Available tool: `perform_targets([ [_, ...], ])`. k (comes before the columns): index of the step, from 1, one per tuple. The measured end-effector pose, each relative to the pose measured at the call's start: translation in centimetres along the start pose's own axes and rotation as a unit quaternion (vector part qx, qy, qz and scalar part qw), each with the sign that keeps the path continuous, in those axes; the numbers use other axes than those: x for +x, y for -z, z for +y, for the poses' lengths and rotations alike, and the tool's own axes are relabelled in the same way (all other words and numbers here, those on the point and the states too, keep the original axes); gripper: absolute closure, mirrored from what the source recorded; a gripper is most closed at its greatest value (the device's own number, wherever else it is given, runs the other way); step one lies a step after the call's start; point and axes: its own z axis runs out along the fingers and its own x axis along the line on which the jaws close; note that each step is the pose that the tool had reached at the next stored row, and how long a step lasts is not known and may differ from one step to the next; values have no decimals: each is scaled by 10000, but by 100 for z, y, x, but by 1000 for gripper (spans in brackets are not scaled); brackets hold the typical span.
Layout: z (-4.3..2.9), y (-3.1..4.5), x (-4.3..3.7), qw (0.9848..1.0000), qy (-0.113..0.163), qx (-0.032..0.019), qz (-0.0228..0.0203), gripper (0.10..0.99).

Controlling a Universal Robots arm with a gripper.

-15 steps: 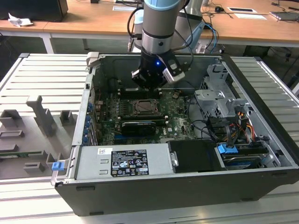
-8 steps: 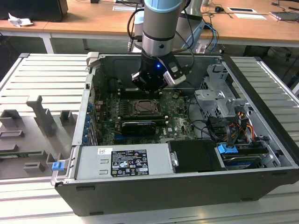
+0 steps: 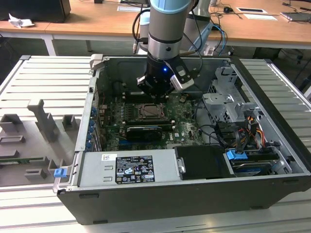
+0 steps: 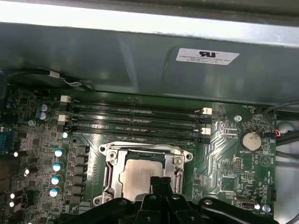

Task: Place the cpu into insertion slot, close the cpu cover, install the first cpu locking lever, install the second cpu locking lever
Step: 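Install the second cpu locking lever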

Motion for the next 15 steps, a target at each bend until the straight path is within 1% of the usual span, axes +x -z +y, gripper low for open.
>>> perform_targets([
  [3,-1,26,0,10000,0,-1,0,980],
  [6,-30,29,2,10000,-1,0,0,980],
  [8,-62,32,5,10000,-3,-1,0,980],
  [11,-63,69,5,10000,-9,0,-1,980],
  [15,-90,76,8,10000,-24,0,-3,980],
])
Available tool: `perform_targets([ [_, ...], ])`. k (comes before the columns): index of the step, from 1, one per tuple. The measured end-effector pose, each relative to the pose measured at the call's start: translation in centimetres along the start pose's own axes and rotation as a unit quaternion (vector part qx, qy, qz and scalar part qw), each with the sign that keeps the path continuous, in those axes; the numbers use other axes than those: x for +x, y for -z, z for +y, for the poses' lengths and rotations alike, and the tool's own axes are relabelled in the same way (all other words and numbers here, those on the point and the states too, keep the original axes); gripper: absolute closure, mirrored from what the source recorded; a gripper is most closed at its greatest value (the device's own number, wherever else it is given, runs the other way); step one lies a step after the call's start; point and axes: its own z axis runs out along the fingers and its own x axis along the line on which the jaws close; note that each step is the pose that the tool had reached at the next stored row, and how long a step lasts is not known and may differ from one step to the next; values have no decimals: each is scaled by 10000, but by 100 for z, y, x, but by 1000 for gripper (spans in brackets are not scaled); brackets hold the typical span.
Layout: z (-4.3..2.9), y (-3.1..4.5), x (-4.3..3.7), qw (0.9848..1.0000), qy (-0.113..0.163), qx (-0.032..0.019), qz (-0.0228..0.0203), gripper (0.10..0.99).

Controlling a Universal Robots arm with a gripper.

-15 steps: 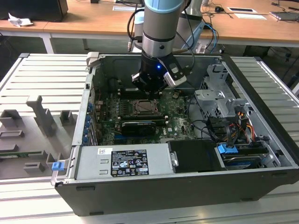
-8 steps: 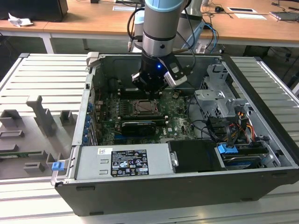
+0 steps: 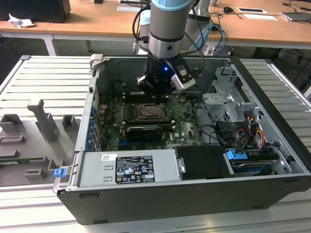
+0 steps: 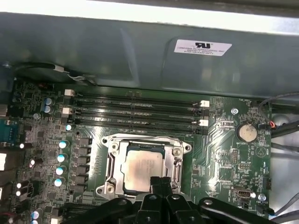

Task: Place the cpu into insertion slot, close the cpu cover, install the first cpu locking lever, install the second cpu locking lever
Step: 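Install the second cpu locking lever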

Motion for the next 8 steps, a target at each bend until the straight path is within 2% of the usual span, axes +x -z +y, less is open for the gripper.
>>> perform_targets([
  [8,-129,6,10,10000,-15,0,-1,980],
])
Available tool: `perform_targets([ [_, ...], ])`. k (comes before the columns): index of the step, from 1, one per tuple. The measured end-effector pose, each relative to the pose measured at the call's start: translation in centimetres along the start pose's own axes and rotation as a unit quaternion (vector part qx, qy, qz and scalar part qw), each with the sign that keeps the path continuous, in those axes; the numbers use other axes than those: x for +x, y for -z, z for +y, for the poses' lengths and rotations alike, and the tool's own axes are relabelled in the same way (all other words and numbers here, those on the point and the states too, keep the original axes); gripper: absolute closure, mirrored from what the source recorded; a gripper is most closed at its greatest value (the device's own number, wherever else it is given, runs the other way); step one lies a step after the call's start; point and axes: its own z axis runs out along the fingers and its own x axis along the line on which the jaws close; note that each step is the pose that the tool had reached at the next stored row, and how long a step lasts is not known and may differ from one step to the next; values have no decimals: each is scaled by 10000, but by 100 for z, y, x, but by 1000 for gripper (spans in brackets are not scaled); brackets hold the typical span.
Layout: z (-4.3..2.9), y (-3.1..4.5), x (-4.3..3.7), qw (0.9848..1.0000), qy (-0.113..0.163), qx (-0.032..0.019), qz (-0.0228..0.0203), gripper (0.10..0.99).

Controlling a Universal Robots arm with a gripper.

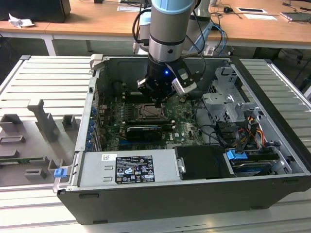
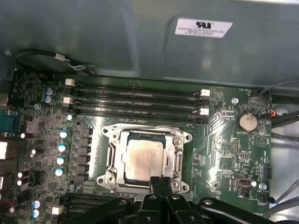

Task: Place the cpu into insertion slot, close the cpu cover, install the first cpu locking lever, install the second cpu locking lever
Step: 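Install the second cpu locking lever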

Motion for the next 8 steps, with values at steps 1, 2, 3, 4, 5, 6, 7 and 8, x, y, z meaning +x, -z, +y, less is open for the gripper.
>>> perform_targets([
  [1,-6,-2,1,10000,-7,0,-1,980],
  [2,-7,-6,1,10000,-30,-1,-4,980],
  [3,-8,-9,1,10000,-64,1,-6,980],
  [4,-8,-11,0,9999,-100,1,-10,980],
  [5,-8,-14,0,9999,-141,1,-14,980],
  [6,-9,-17,1,9998,-196,2,-19,980],
  [7,-10,-19,1,9997,-237,2,-23,980],
  [8,-13,-21,1,9997,-257,1,-26,980],
])
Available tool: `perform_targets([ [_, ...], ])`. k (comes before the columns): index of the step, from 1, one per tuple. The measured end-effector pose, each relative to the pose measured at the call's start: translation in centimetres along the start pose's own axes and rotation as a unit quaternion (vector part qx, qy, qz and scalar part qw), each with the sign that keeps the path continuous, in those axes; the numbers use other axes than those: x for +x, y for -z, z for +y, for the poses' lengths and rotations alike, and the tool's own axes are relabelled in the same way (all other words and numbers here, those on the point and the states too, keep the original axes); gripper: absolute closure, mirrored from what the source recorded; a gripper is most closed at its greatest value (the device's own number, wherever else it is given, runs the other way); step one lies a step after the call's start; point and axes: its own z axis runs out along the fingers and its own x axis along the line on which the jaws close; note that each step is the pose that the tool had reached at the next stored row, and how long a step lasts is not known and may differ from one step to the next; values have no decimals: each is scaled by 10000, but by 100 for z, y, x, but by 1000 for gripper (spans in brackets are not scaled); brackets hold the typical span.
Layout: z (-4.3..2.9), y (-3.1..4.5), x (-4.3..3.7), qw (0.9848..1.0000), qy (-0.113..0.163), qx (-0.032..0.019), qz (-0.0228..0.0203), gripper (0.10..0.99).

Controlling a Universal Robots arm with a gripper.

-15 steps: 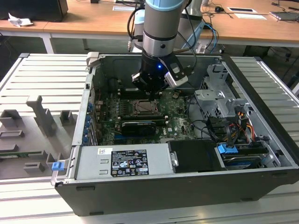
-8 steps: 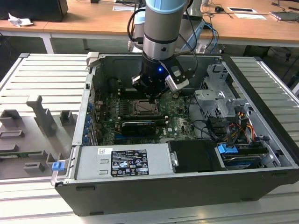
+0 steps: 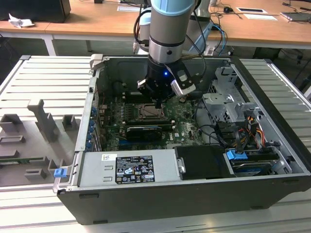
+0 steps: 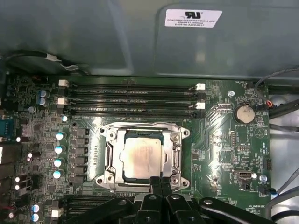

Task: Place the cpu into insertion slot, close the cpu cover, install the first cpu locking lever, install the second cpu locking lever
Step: 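Install the second cpu locking lever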

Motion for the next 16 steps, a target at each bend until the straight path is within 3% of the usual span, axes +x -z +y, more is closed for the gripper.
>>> perform_targets([
  [16,-229,-42,21,10000,-5,-35,-1,980],
])
